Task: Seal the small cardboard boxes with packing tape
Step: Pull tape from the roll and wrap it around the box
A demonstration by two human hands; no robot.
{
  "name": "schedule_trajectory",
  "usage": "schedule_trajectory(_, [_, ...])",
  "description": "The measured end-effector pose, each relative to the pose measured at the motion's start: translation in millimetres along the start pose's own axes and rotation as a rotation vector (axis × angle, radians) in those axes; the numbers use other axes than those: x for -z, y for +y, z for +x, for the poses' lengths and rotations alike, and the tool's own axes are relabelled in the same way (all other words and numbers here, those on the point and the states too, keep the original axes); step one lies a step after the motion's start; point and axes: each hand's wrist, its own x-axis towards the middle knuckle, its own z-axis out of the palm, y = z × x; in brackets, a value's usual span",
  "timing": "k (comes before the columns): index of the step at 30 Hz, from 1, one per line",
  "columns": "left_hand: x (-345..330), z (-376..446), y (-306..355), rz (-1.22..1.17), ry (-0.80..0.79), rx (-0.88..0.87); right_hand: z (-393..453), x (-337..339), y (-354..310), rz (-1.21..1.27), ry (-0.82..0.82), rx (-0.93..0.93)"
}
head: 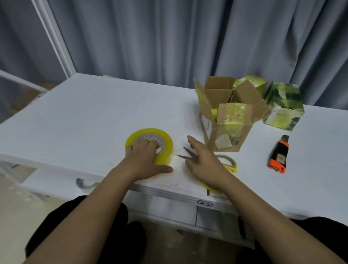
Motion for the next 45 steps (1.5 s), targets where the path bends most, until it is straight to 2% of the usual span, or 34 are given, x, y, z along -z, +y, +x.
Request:
schedule_trajectory(3, [0, -1, -8, 0.064, -0.004, -0.061, 21, -13, -6, 0.125, -0.065, -0.094])
schedule_trajectory(8, [4, -4, -17, 0.129, 0.013, -0.143, 31, -25, -6, 0.259, 0.075, -0.113])
schedule_trajectory(10, [8, -6, -17, 0.079, 0.042, -0.153, 29, -24, -6, 0.264, 0.132, -0.088])
schedule_trajectory(14, [21, -13, -19, -0.172, 0.131, -0.144, 28, -14, -18, 0.363, 0.323, -0.018])
schedule_trajectory(19, [21, -26, -20, -0.534, 0.136, -0.121, 32, -12, -50, 0.281, 0.420, 0.015])
schedule_trajectory(22, [19, -29, -24, -0.775, 0.112, -0.163, 33, -1, -69, 0.021, 0.454, 0.152])
schedule_trajectory(24, [21, -28, -25, -0.821, 0.138, -0.158, 32, 8, -85, -0.149, 0.485, 0.273])
schedule_trajectory(27, [27, -25, -29, -0.763, 0.215, -0.100, 26, 18, -105, -0.185, 0.514, 0.365])
schedule_trajectory(30, [32, -25, -27, -0.795, 0.240, -0.066, 21, 24, -110, -0.130, 0.528, 0.319])
schedule_trajectory(32, [37, -26, -26, -0.739, 0.361, -0.073, 18, 24, -112, -0.071, 0.603, 0.298])
schedule_trajectory(35, [40, -19, -28, -0.527, 0.520, -0.121, 14, 17, -116, 0.078, 0.694, 0.282])
schedule_trajectory(37, [37, -13, -31, -0.350, 0.526, -0.081, 9, 9, -111, 0.101, 0.703, 0.278])
schedule_trajectory(39, [33, -6, -36, -0.207, 0.496, -0.036, 4, 2, -102, 0.138, 0.643, 0.236])
schedule_trajectory(45, [14, 5, -36, 0.035, 0.407, -0.108, -7, -6, -69, 0.247, 0.516, 0.072])
